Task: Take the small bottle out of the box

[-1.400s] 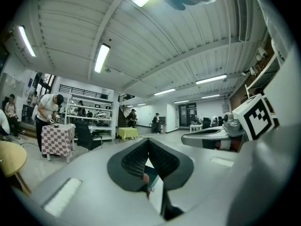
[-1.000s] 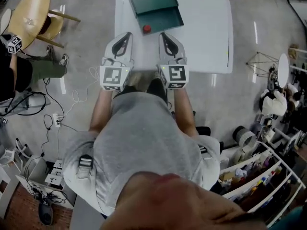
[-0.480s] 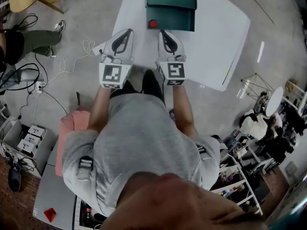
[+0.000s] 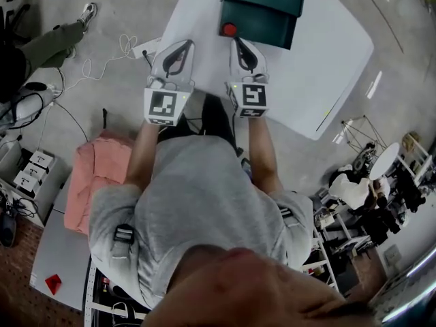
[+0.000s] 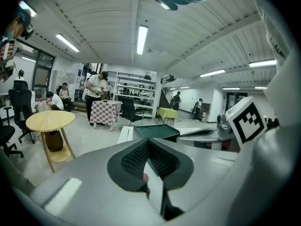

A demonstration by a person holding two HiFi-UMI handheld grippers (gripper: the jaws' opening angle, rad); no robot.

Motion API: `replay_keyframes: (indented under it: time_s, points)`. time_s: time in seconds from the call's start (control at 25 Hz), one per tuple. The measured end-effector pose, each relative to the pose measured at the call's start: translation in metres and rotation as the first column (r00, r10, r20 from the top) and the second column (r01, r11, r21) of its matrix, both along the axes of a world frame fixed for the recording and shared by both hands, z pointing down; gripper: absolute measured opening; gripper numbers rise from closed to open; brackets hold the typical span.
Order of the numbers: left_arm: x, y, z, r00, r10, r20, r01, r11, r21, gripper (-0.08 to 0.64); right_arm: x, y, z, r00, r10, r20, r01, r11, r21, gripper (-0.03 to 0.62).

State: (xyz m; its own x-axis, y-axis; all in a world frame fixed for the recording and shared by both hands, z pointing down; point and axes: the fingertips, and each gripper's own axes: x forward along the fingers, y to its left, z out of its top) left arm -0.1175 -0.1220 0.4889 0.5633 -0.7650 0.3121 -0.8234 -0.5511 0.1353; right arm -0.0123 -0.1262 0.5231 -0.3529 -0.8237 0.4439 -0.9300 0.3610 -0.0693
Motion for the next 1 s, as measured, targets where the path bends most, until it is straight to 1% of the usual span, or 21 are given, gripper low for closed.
replay_keyframes:
  time_s: [0.04, 0.12, 0.24, 0.28, 0.32, 0.6, 0.8, 0.92, 1.0]
  points:
    - [-0.001, 0.000, 0.002, 1.000, -0.005, 0.004, 0.005, 1.000, -0.001, 0.012, 0.000, -0.001, 0.003, 1.000, -0.001, -0.004, 0.001, 1.000, 0.001, 0.009]
    - [-0.005, 0.000, 0.003, 1.000, -0.014, 0.011, 0.014, 1.000, -0.003, 0.012, 0.000, -0.004, 0.007, 1.000, -0.002, -0.005, 0.002, 1.000, -0.002, 0.045]
    - [-0.009, -0.002, 0.004, 1.000, -0.023, 0.019, 0.023, 1.000, -0.005, 0.012, -0.002, -0.010, 0.014, 1.000, -0.004, -0.003, 0.004, 1.000, -0.018, 0.064]
    - [-0.009, -0.003, 0.006, 0.999, -0.025, 0.021, 0.025, 1.000, -0.007, 0.012, -0.001, -0.012, 0.018, 1.000, -0.006, -0.005, 0.005, 1.000, -0.025, 0.080]
    - [-0.009, -0.003, 0.009, 0.999, -0.026, 0.023, 0.026, 1.000, -0.010, 0.012, -0.001, -0.014, 0.023, 1.000, -0.008, -0.009, 0.007, 0.999, -0.032, 0.099]
    - [-0.010, -0.001, 0.018, 0.999, -0.034, 0.024, 0.035, 0.999, -0.038, 0.012, -0.007, -0.019, 0.041, 0.998, -0.034, -0.044, 0.032, 0.998, -0.048, 0.167]
    - [-0.013, -0.001, 0.024, 0.998, -0.048, 0.026, 0.050, 0.997, -0.055, 0.012, -0.010, -0.024, 0.049, 0.998, -0.041, -0.054, 0.038, 0.998, -0.057, 0.171]
    - [-0.019, 0.002, 0.024, 0.998, -0.063, 0.024, 0.065, 0.996, -0.061, 0.012, -0.009, -0.022, 0.050, 0.998, -0.026, -0.062, 0.023, 0.998, -0.054, 0.146]
    - [-0.022, 0.003, 0.027, 0.997, -0.069, 0.026, 0.071, 0.995, -0.067, 0.012, -0.010, -0.022, 0.050, 0.998, -0.024, -0.064, 0.020, 0.998, -0.051, 0.146]
